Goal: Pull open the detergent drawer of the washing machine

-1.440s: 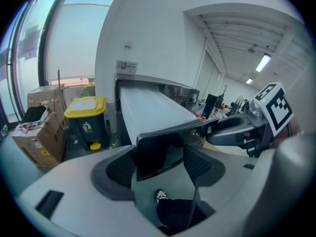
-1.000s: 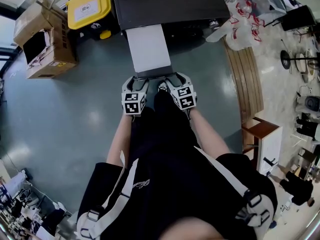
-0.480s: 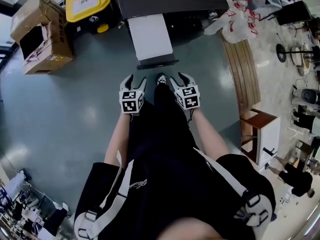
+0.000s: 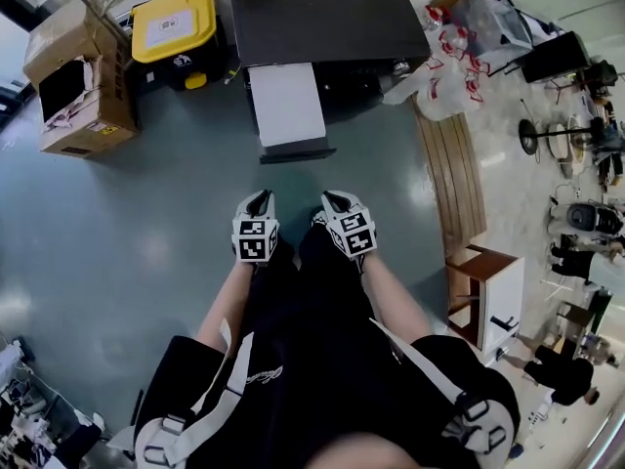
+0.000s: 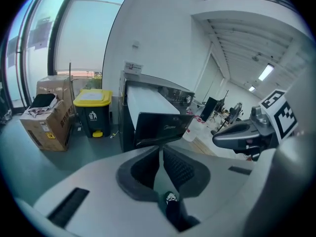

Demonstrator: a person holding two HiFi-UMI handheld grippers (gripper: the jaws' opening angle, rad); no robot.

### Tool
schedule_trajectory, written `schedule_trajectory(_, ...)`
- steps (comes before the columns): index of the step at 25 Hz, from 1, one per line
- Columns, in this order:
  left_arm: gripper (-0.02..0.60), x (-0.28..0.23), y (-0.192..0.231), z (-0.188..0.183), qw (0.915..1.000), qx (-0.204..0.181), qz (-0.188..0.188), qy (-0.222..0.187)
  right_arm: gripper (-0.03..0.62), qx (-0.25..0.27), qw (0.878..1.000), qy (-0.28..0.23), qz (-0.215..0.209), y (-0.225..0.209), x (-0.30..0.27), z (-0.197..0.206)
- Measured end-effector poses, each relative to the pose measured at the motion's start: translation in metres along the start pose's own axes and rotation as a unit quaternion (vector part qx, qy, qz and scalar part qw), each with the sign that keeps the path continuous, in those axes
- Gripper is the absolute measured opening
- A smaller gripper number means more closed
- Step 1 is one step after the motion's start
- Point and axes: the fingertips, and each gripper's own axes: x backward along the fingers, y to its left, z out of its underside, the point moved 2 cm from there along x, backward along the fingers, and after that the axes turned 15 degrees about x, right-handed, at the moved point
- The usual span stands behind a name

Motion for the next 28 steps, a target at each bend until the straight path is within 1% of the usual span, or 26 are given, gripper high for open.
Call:
schedule_trajectory(5, 0.023, -0.008, -0.016, 0.002, 0.9998, 0.014, 0.009, 0.009, 0.009, 0.019, 1.000, -0.003, -0.023, -0.005, -0.006, -0.010)
schedule_trajectory(7, 0.021, -0.009, -0.020, 0.003, 0.9996, 0.023, 0.005, 0.015, 0.009, 0.025, 0.999, -0.002, -0.032, -0.008, -0.005, -0.009)
schedule_trajectory(10, 0.021, -0.012, -0.034, 0.002, 0.9989, 0.046, -0.006, 0.009, 0.009, 0.034, 0.999, -0.008, -0.037, -0.019, 0.005, -0.006)
schedule_trajectory(14, 0.021, -0.020, -0.071, 0.001, 0.9982, 0.060, -0.010, 0.000, 0.009, 0.054, 0.998, -0.027, -0.034, -0.042, 0.027, 0.001)
schedule_trajectory(17, 0.021, -0.028, -0.105, 0.000, 0.9978, 0.067, 0.003, -0.003, 0.009, 0.077, 0.996, -0.039, -0.030, -0.059, 0.044, 0.008)
schedule_trajectory(19, 0.021, -0.035, -0.126, -0.004, 0.9977, 0.066, 0.012, -0.007, 0.009, 0.075, 0.996, -0.048, -0.027, -0.072, 0.056, 0.010)
schedule_trajectory(21, 0.021, -0.044, -0.146, -0.011, 0.9975, 0.067, 0.017, -0.017, 0.009, 0.072, 0.996, -0.056, -0.020, -0.089, 0.071, 0.011)
schedule_trajectory(24, 0.021, -0.053, -0.177, -0.031, 0.9965, 0.064, 0.027, -0.047, 0.009, 0.068, 0.995, -0.076, -0.004, -0.116, 0.094, 0.007)
schedule_trajectory(26, 0.021, -0.051, -0.203, -0.050, 0.9953, 0.045, 0.039, -0.076, 0.009, 0.069, 0.993, -0.094, 0.012, -0.134, 0.111, -0.001)
schedule_trajectory(28, 0.021, -0.042, -0.231, -0.071, 0.9926, 0.014, 0.054, -0.108, 0.009, 0.073, 0.990, -0.117, 0.031, -0.151, 0.129, -0.016)
